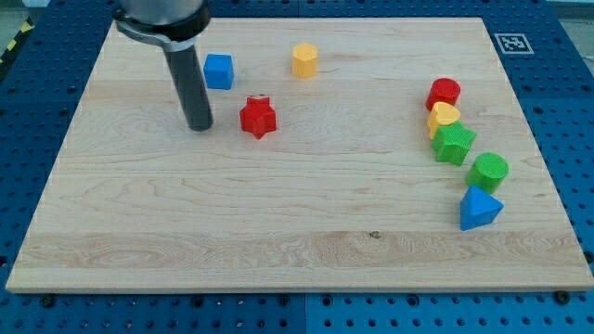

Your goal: Push the red star towards the red circle

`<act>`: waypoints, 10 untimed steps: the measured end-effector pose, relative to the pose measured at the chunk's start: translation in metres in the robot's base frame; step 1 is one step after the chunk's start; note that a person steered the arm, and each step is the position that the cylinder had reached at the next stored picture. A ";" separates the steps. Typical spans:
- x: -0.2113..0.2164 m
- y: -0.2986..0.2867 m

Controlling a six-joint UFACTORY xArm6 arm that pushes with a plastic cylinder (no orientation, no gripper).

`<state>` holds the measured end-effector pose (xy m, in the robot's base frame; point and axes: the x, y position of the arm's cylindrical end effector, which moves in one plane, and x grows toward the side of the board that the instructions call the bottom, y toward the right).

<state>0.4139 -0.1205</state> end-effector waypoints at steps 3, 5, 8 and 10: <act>-0.001 0.088; 0.007 0.124; 0.015 0.182; 0.004 0.197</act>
<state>0.4176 0.0762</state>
